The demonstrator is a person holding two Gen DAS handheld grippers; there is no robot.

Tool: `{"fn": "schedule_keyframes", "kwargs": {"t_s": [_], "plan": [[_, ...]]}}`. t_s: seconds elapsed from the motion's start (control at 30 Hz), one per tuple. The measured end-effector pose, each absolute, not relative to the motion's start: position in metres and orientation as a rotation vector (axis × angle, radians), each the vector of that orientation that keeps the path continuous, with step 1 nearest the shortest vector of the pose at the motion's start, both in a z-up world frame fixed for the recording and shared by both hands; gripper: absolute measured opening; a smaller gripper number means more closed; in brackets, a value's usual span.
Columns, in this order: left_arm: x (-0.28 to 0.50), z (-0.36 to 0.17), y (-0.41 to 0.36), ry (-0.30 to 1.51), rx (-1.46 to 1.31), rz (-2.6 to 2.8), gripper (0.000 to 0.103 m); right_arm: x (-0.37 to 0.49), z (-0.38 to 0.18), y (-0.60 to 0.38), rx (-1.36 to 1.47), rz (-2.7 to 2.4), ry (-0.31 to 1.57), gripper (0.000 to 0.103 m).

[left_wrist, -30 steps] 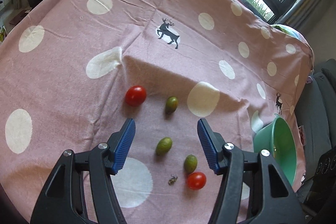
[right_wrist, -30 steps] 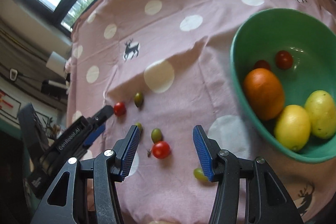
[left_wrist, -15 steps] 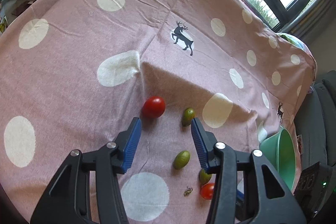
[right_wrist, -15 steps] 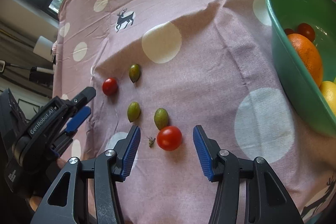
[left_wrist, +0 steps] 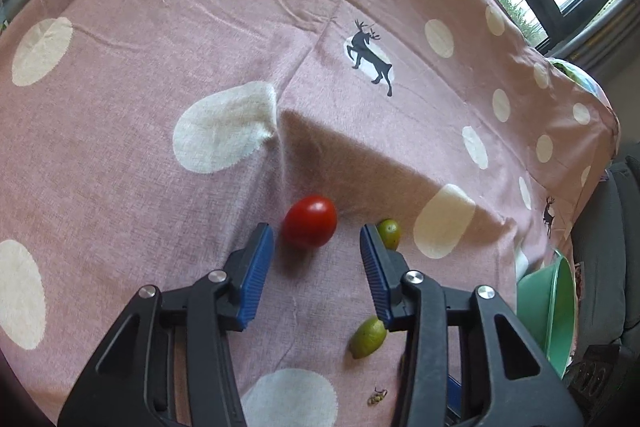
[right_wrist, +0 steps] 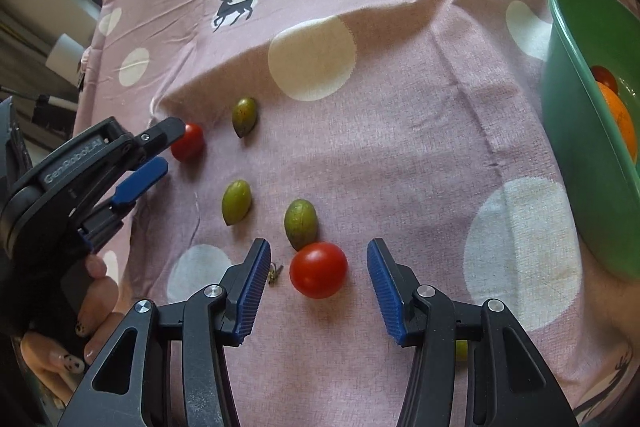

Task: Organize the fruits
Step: 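Close the left tool on a red cherry tomato while the right tool grasps another, then carry both held cherry tomatoes over the green bowl with both tools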

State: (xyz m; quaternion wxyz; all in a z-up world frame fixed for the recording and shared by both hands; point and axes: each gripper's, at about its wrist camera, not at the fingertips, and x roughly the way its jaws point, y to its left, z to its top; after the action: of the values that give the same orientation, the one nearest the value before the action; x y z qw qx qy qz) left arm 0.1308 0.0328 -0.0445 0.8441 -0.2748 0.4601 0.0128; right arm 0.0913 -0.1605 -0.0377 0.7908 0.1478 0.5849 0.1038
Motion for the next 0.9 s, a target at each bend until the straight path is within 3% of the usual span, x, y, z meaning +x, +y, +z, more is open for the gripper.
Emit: {"fn": "schedule_keyframes", "kwargs": {"t_s": [0.13,0.3,0.47,0.9], "plan": [[0.134,-0.045,0.027,0.959,-0.551,0.023,0.043,0.090,-0.038,-0.159,0.301,0.225,1.263,0.045],[0.137,-0.048,0.023,0.956,-0.492,0.065,0.027,0.087,-0.038,-0.158,0.280,0.220,1.251,0.039],[0.137,-0.050,0.024,0.948,-0.479,0.069,0.027,0.086,-0.038,-0.157,0.263,0.211,1.247,0.031],[0.129,-0.045,0.029,0.946,-0.538,0.032,0.027,0.089,-0.028,-0.163,0.292,0.200,1.199,0.031]]}}
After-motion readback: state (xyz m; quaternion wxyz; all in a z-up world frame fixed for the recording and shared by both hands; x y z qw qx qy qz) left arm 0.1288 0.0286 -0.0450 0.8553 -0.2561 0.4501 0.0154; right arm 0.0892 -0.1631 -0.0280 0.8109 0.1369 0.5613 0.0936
